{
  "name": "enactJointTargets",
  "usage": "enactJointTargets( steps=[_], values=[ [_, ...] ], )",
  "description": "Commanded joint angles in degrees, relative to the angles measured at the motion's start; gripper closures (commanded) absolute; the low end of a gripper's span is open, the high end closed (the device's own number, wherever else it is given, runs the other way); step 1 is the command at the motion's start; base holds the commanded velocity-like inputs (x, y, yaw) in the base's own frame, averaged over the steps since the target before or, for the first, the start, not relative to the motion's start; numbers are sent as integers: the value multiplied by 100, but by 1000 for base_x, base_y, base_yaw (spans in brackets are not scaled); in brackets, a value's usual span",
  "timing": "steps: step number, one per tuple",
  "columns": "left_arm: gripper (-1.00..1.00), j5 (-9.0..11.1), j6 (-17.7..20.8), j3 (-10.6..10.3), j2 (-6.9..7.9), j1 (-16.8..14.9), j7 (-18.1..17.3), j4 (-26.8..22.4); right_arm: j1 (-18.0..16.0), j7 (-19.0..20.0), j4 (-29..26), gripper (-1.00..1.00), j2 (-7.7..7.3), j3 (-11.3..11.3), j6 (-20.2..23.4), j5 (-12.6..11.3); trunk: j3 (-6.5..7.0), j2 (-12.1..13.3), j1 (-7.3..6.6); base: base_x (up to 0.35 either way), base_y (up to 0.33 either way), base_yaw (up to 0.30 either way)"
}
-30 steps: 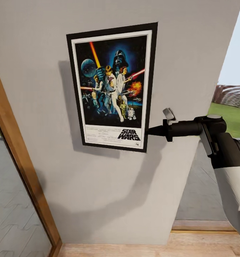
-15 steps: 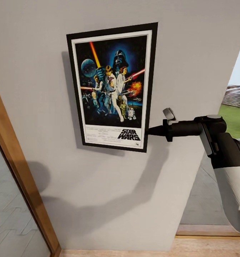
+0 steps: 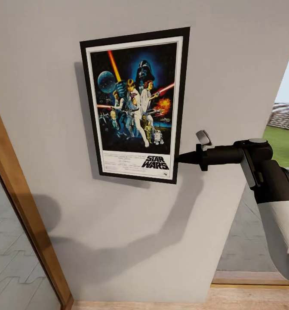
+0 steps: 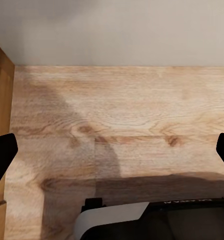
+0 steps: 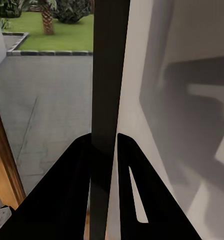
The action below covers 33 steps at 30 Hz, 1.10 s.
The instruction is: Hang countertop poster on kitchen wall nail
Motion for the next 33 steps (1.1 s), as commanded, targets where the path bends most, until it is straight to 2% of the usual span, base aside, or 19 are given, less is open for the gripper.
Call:
enactJointTargets(
  steps=[1, 9, 33],
  values=[
    [-100, -38, -9, 43, -5, 3, -46, -6, -2, 10, 3, 100, -6, 12, 77, -35, -1, -3, 2, 11, 0, 0],
    [-100, -38, -9, 43, -5, 2, -46, -6, -2, 10, 3, 100, -6, 13, 73, -27, -1, -3, 2, 155, 20, 0],
    [-100, -46, -18, 51, -39, 12, -51, 3, 24, -52, 11, 100, -15, -23, 59, -26, -1, -3, 2, 3, 0, 0]
  ],
)
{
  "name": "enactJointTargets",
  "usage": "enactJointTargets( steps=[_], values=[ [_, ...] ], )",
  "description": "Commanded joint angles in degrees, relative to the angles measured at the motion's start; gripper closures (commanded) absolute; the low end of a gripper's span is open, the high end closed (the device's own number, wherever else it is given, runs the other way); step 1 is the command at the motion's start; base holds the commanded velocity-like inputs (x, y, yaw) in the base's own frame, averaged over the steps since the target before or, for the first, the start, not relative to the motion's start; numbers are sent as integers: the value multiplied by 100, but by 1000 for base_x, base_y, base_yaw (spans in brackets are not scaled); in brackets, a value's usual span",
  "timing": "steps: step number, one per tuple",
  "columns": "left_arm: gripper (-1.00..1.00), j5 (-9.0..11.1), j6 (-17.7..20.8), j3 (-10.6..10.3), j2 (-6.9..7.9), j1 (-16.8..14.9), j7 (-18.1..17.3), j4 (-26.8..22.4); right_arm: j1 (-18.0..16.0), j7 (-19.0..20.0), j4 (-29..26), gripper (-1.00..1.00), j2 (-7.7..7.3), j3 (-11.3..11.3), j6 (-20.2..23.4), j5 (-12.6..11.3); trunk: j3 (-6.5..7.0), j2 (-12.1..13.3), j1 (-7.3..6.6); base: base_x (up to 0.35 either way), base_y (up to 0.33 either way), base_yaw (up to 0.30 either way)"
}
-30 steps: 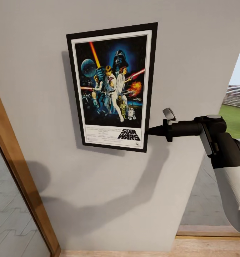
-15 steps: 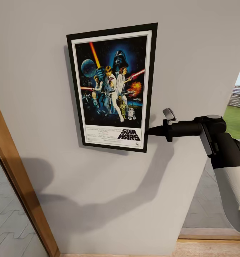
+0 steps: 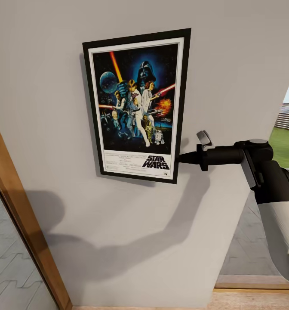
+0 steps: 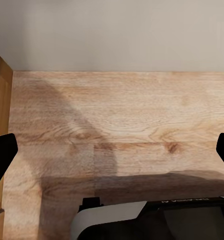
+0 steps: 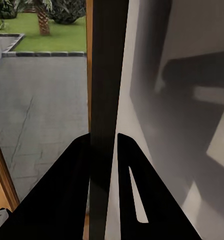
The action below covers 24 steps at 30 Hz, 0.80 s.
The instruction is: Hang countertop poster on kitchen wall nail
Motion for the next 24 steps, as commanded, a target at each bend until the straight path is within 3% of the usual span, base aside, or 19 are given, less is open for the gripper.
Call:
enactJointTargets(
  steps=[1, 7, 15, 16, 17, 19, 20, 24],
  values=[
    [-100, -39, -9, 43, -6, 3, -46, -6, -2, -2, 2, 100, -6, 12, 66, -34, -1, -3, 2, 0, 0, 0],
    [-100, -39, -9, 43, -6, 3, -46, -6, -2, -2, 2, 100, -6, 12, 66, -34, -1, -3, 2, 0, 0, 0],
    [-100, -41, -9, 27, 61, 3, -41, -6, -2, -1, 2, 100, -6, 12, 71, -34, -1, -3, 2, 149, 0, 0],
    [-100, -41, -9, 27, 62, 3, -41, -6, -2, 388, -302, 100, 144, 803, -422, -1002, -1, -3, 2, 42, 0, 0],
    [-100, -41, -9, 28, 63, 3, -41, -6, -2, -2, 2, 100, -6, 9, 71, -34, -1, -3, 2, 33, 0, 0],
    [-100, -41, -9, 28, 64, 3, -42, -6, -2, -2, 2, 100, -6, 8, 71, -34, -1, -3, 2, 19, 0, 0],
    [-100, -41, -9, 30, 64, 3, -41, -6, -2, -2, 2, -100, -6, 7, 71, -34, -1, -3, 2, 14, 0, 0],
    [-100, -41, -9, 32, 65, 3, -40, -6, -2, -3, 2, -100, -6, -1, 77, -35, -1, -3, 2, 4, 0, 0]
  ],
)
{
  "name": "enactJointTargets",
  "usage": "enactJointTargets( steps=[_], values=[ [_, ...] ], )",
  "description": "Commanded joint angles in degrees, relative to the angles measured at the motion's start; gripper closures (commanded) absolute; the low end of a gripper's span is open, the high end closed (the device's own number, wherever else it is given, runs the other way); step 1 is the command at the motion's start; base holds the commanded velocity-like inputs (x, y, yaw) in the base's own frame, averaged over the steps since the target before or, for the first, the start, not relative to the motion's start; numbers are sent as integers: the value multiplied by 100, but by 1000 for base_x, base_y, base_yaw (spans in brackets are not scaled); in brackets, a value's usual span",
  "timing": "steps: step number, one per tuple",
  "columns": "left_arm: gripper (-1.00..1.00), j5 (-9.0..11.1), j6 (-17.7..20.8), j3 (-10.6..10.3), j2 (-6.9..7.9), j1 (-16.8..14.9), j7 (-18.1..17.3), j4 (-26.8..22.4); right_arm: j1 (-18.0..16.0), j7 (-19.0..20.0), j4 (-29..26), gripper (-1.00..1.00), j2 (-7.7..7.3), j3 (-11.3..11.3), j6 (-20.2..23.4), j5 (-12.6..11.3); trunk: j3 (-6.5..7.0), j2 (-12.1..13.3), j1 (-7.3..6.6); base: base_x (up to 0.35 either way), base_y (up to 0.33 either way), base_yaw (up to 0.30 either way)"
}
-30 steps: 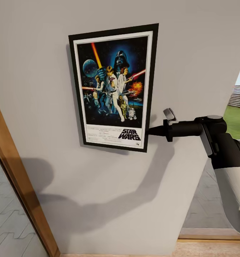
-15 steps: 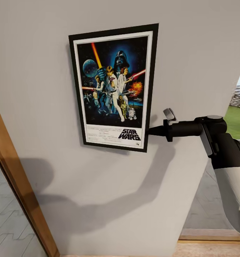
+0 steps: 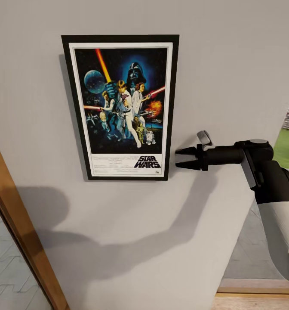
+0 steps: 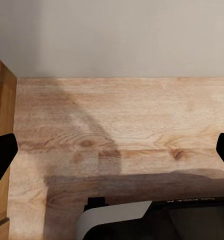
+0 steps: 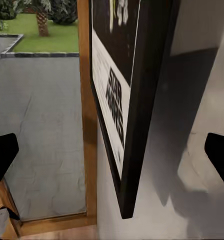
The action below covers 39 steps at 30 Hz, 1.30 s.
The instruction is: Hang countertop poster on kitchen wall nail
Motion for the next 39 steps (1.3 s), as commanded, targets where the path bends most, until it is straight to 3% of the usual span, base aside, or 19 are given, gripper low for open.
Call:
enactJointTargets(
  steps=[1, 10, 22, 27, 28, 30, 31, 32, 33, 34, 38, 39],
  values=[
    [-100, -39, -10, 42, -6, 3, -47, -6, -2, -1, 0, -100, -6, 11, 61, -36, -1, -3, 2, 1, 0, 0],
    [-100, -39, -12, 41, -6, 3, -47, -6, -2, 0, -6, -100, -6, 9, 62, -40, -1, -3, 2, -5, 0, 0],
    [-100, -39, -17, 38, -6, 3, -54, -6, 61, 32, -48, -100, -9, 9, 54, -54, -1, -3, 2, -183, 0, 0],
    [-100, -39, -18, 38, -6, 3, -54, -6, 402, 47, -61, -100, -47, -44, 38, -63, -1, -3, 2, -147, 0, 0],
    [-100, -35, -18, 44, -6, 3, -54, -6, 1374, 239, -82, -100, -81, -670, -34, -108, -1, -3, 2, -8, 0, 0],
    [-100, -33, -18, 45, -6, 3, -54, -6, 1659, 276, -83, -100, -81, -784, -152, -109, 0, -3, 2, -6, 0, 0],
    [-100, -29, -21, 47, -6, 3, -57, -6, 2126, 307, -85, -100, -79, -895, -458, -110, 4, -3, 2, -3, 0, 0],
    [-100, -26, -22, 49, -6, 3, -58, -6, 2290, 312, -85, -100, -78, -920, -577, -110, 9, -3, 2, -2, 0, 0],
    [-100, -18, -25, 52, -6, 3, -61, -6, 2959, 316, -86, -100, -71, -976, -1048, -107, 17, -3, 2, 0, 0, 0],
    [-100, -11, -26, 56, -6, 3, -62, -6, 3913, 271, -23, -100, -41, -1002, -1685, -94, 25, -3, 2, 0, 0, 0],
    [-100, -11, -26, 61, -6, 3, -59, -6, 4624, 98, 402, -100, -22, -1006, -2294, -93, 61, -3, 2, 0, 0, 0],
    [-100, -11, -25, 62, -6, 3, -56, -6, 4820, -23, 864, -100, -16, -1005, -2670, -93, 71, -3, 2, 0, 0, 0]
  ],
)
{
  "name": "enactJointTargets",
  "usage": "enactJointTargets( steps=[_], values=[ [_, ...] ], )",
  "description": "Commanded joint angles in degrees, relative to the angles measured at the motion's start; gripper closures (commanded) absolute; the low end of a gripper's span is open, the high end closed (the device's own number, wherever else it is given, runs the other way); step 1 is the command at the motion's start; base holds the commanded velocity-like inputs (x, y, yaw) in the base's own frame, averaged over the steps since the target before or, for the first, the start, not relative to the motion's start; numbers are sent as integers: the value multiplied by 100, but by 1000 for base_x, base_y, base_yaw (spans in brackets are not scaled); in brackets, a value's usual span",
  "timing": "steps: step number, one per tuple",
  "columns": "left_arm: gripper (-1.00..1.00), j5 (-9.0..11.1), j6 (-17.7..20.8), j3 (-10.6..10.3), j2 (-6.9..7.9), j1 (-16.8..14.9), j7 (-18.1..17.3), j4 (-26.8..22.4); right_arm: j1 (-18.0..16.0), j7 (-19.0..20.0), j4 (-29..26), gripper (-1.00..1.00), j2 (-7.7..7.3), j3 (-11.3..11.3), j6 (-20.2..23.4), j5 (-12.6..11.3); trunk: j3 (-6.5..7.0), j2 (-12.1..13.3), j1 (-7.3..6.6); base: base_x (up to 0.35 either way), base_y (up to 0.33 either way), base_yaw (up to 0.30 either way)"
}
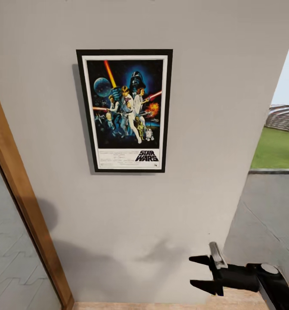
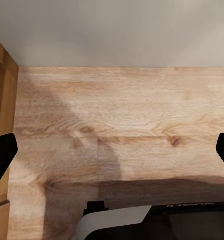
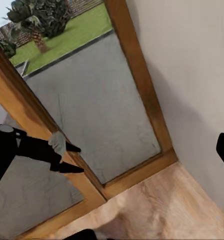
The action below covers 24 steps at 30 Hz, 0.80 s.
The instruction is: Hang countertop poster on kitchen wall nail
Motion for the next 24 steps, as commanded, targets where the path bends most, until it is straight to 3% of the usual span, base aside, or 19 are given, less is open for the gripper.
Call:
enactJointTargets(
  steps=[1, 3, 7, 9, 11, 13, 16, 21, 22, 24],
  values=[
    [-100, -38, -7, 42, -6, 2, -42, -4, 85, -34, 346, -100, 2, 1, -172, -14, 11, -2, 3, 0, 0, 0],
    [-100, -38, -4, 43, -6, 2, -35, -4, 253, -154, 1423, -100, 3, 2, -861, -1, 30, -2, 3, 0, 0, 0],
    [-100, -44, 3, 44, -6, 2, -23, -1, 339, -563, 3340, -100, -32, -5, -1775, 8, 67, -2, 3, 0, 0, 0],
    [-100, -45, 5, 44, -6, 2, -21, 1, 350, -831, 3848, -100, -46, -6, -2055, 10, 85, -2, 3, 0, 0, 0],
    [-100, -50, 6, 44, -6, 2, -20, 3, 360, -1337, 4466, -100, -56, 7, -2391, 15, 104, -2, 3, 0, 0, 0],
    [-100, -54, 6, 44, -6, 2, -18, 7, 365, -2128, 5119, -100, -35, 29, -2626, 17, 123, -2, 3, 0, 0, 0],
    [-100, -62, 7, 44, -6, 2, -11, 12, 368, -3420, 5770, -100, 60, 55, -2741, 19, 151, -2, 3, 0, 0, 0],
    [-100, -64, 7, 42, -6, 2, -10, 13, 369, -4272, 6121, -100, 218, 61, -2761, 19, 198, -2, 3, 0, 0, 0],
    [-100, -68, 7, 40, -6, 2, -9, 13, 369, -4659, 6248, -100, 310, 63, -2764, 12, 208, -2, 3, 0, 0, 0],
    [-100, -69, 7, 38, -6, 2, -9, 14, 369, -5016, 6322, -100, 388, 62, -2760, 4, 227, -2, 3, 0, 0, 0]
  ],
)
